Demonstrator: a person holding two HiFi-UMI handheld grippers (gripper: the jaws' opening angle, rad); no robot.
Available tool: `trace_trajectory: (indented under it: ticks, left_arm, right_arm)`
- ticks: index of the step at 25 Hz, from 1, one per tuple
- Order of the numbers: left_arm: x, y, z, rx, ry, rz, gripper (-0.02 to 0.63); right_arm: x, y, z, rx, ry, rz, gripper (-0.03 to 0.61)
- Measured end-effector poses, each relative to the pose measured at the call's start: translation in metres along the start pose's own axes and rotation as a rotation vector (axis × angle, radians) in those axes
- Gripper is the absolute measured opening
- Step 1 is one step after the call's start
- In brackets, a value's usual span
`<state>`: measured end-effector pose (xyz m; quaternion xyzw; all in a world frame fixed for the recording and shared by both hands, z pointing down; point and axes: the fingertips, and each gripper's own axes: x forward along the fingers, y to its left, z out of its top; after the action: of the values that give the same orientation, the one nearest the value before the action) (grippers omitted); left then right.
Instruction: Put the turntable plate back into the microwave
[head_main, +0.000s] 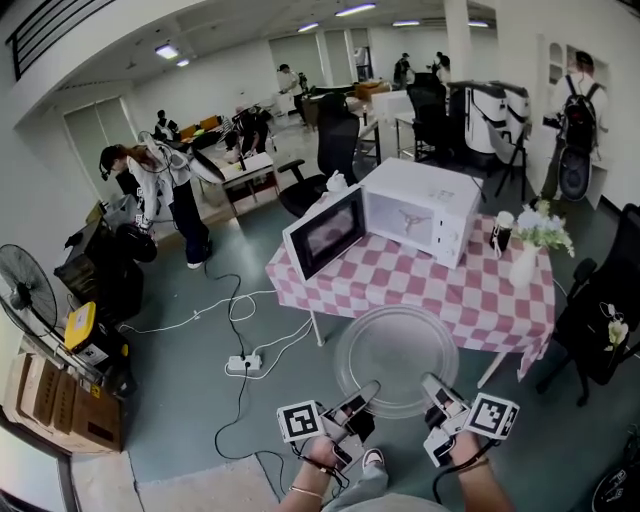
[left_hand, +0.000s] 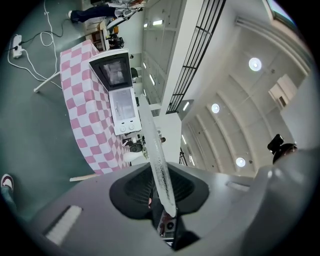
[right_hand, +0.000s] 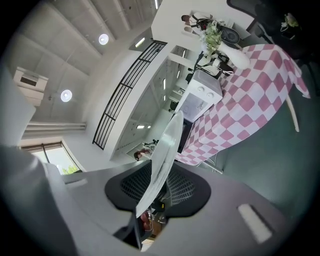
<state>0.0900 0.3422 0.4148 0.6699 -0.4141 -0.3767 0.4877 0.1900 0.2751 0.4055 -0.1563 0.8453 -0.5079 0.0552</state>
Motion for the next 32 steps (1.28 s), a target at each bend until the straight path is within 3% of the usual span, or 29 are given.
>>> trace_trajectory:
  ticks: [3,7,15,23,27,32]
  left_arm:
    - [0.015,0.007,0.027,0.000,0.004,-0.001,0.054]
    - [0.034,0.015,0.062,-0.007,0.009,-0.008,0.054]
    - [0.063,0.035,0.124,-0.005,0.012,-0.023,0.055]
    - [0.082,0.051,0.151,-0.028,0.033,-0.013,0.055]
    - [0.090,0.060,0.159,-0.036,0.038,0.011,0.055]
    - [0.106,0.073,0.170,-0.045,0.047,0.023,0.055]
  right_arm:
    - [0.023,-0.008,0.015,0.017,-0.001,-0.046,0.092]
    - [0.061,-0.009,0.037,-0.014,-0.008,-0.013,0.092]
    - [0.123,-0.020,0.068,-0.024,-0.004,-0.038,0.092]
    - [0.152,-0.035,0.082,0.005,-0.005,-0.060,0.092]
    - [0.152,-0.057,0.084,0.061,0.002,-0.172,0.092]
    - [0.167,-0.069,0.096,0.062,0.002,-0.148,0.092]
